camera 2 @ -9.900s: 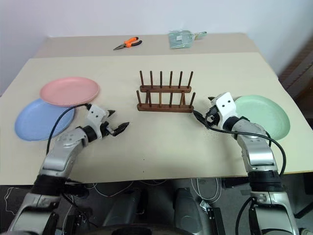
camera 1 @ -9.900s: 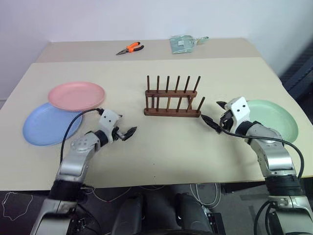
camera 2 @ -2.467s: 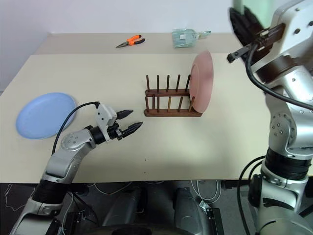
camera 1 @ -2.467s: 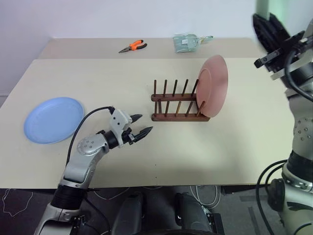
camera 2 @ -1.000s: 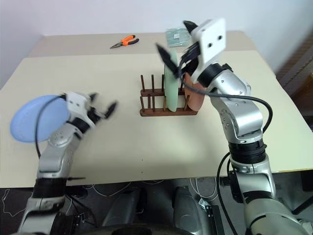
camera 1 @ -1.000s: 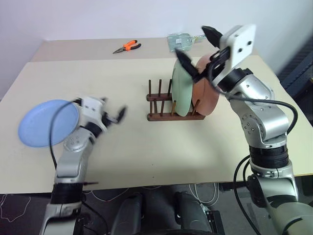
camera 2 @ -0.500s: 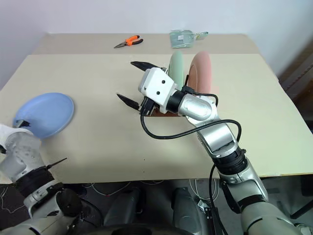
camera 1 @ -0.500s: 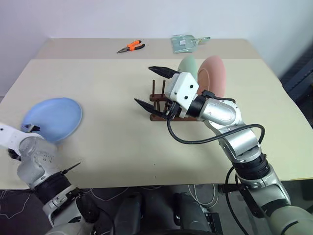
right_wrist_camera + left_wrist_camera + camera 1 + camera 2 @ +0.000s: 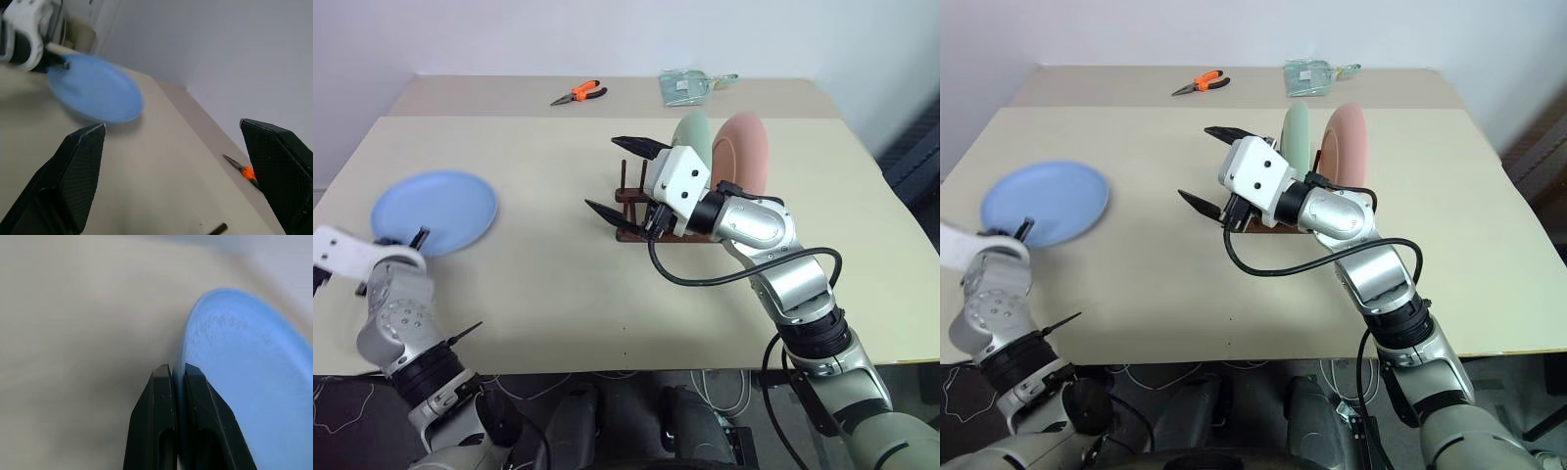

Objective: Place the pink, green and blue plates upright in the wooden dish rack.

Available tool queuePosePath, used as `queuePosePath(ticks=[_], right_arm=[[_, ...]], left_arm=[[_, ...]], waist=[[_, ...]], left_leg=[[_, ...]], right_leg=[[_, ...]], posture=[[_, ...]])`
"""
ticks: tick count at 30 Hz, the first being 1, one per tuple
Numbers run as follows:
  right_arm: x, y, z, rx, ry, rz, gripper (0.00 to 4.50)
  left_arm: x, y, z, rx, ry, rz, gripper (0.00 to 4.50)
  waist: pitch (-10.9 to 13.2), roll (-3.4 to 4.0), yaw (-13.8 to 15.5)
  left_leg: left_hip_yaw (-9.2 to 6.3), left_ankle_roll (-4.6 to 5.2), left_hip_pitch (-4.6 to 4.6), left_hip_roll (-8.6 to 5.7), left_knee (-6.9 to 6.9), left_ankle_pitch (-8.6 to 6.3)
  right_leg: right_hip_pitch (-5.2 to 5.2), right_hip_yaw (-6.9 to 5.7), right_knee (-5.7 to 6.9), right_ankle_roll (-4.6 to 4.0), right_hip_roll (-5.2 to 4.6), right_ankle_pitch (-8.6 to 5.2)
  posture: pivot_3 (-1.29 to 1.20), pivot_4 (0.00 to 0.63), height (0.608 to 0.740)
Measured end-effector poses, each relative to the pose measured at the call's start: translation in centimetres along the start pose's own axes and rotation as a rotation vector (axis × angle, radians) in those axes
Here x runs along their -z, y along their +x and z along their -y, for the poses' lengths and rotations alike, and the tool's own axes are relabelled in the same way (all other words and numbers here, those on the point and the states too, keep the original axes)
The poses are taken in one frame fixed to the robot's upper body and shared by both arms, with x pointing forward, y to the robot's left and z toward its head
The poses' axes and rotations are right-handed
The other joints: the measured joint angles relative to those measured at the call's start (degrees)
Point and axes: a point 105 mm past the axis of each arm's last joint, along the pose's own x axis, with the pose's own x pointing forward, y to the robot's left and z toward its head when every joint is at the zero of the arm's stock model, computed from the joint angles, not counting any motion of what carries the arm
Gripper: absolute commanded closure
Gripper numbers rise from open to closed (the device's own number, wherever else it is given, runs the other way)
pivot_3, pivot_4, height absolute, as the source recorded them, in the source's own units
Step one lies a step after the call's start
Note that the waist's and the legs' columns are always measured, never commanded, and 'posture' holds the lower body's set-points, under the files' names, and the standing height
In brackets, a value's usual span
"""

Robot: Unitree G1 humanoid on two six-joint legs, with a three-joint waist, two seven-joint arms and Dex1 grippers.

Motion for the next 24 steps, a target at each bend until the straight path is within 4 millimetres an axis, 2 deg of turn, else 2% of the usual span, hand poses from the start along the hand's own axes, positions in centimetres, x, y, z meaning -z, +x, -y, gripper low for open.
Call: queuePosePath(ticks=[2, 5, 8, 10, 11, 14, 15, 19, 21, 23, 24], right_arm=[[0.3, 0.2, 0.0, -0.009, -0.070, -0.027, 0.00], [1.0, 0.9, -0.2, -0.038, -0.218, -0.070, 0.00], [1.9, 1.6, 0.3, -0.057, -0.363, -0.105, 0.00], [2.4, 1.9, 1.2, -0.044, -0.423, -0.126, 0.00], [2.7, 2.0, 1.5, -0.039, -0.449, -0.136, 0.00], [3.7, 2.2, 2.2, -0.028, -0.507, -0.170, 0.89], [4.0, 2.2, 2.3, -0.026, -0.518, -0.176, 1.29], [3.9, 2.5, 2.0, -0.022, -0.534, -0.163, 3.37], [3.9, 2.6, 1.8, -0.030, -0.552, -0.164, 4.43], [3.7, 3.0, 1.3, -0.042, -0.571, -0.147, 4.50], [3.7, 3.0, 1.3, -0.037, -0.582, -0.148, 4.50]], left_arm=[[-1.4, -0.5, 4.0, 0.161, 0.029, 0.069, 4.47], [-3.4, -2.4, 10.6, 0.414, 0.043, 0.162, 4.47], [-3.4, -4.7, 15.5, 0.619, 0.067, 0.180, 4.47], [-2.7, -6.1, 17.5, 0.715, 0.081, 0.161, 4.47], [-2.2, -6.6, 18.1, 0.749, 0.082, 0.149, 4.47], [-1.3, -8.1, 19.6, 0.837, 0.072, 0.118, 4.50], [-1.3, -8.4, 19.8, 0.857, 0.078, 0.119, 4.50], [-0.7, -8.3, 19.2, 0.845, 0.093, 0.098, 4.50], [-0.8, -8.1, 18.8, 0.840, 0.083, 0.098, 3.78], [-1.1, -8.0, 18.6, 0.839, 0.058, 0.099, 2.98], [-1.2, -8.0, 18.5, 0.838, 0.033, 0.095, 2.43]], waist=[[0.00, 0.00, -0.08], [0.00, 0.00, -0.25], [0.00, 0.01, -0.55], [0.01, 0.01, -0.90], [0.01, 0.01, -1.19], [0.04, 0.02, -1.57], [0.04, 0.02, -1.59], [0.05, 0.04, -1.51], [0.05, 0.04, -1.39], [0.06, 0.06, -1.37], [0.06, 0.05, -1.28]], left_leg=[[0.01, -0.01, 0.01, 0.00, -0.01, 0.01], [0.02, -0.04, 0.01, 0.00, -0.03, 0.03], [0.03, -0.06, 0.03, 0.00, -0.05, 0.05], [0.03, -0.08, 0.03, 0.00, -0.07, 0.07], [0.03, -0.08, 0.03, 0.01, -0.07, 0.08], [0.03, -0.07, 0.03, 0.05, -0.08, 0.07], [0.03, -0.07, 0.04, 0.06, -0.09, 0.07], [0.02, -0.07, 0.04, 0.08, -0.08, 0.08], [0.01, -0.07, 0.03, 0.07, -0.07, 0.08], [0.00, -0.07, 0.03, 0.06, -0.07, 0.08], [-0.01, -0.07, 0.03, 0.06, -0.06, 0.08]], right_leg=[[0.00, 0.00, 0.00, 0.00, 0.00, 0.00], [0.00, 0.00, 0.01, -0.01, 0.02, 0.00], [0.00, 0.01, 0.01, -0.01, 0.04, 0.00], [0.00, 0.01, 0.01, -0.01, 0.05, 0.00], [0.00, 0.01, 0.01, 0.00, 0.05, 0.00], [-0.02, 0.02, 0.02, 0.00, 0.09, 0.00], [-0.02, 0.03, 0.03, 0.00, 0.10, 0.00], [-0.02, 0.04, 0.06, 0.00, 0.12, 0.00], [-0.02, 0.04, 0.05, -0.01, 0.12, 0.00], [-0.01, 0.04, 0.04, 0.00, 0.11, 0.00], [-0.01, 0.04, 0.04, 0.00, 0.11, 0.00]], posture=[[0.00, 0.150, 0.738], [0.00, 0.150, 0.738], [0.00, 0.150, 0.738], [0.00, 0.150, 0.738], [0.00, 0.150, 0.738], [0.00, 0.150, 0.738], [0.00, 0.150, 0.738], [0.00, 0.150, 0.738], [0.00, 0.150, 0.738], [0.00, 0.150, 0.738], [0.00, 0.150, 0.738]])
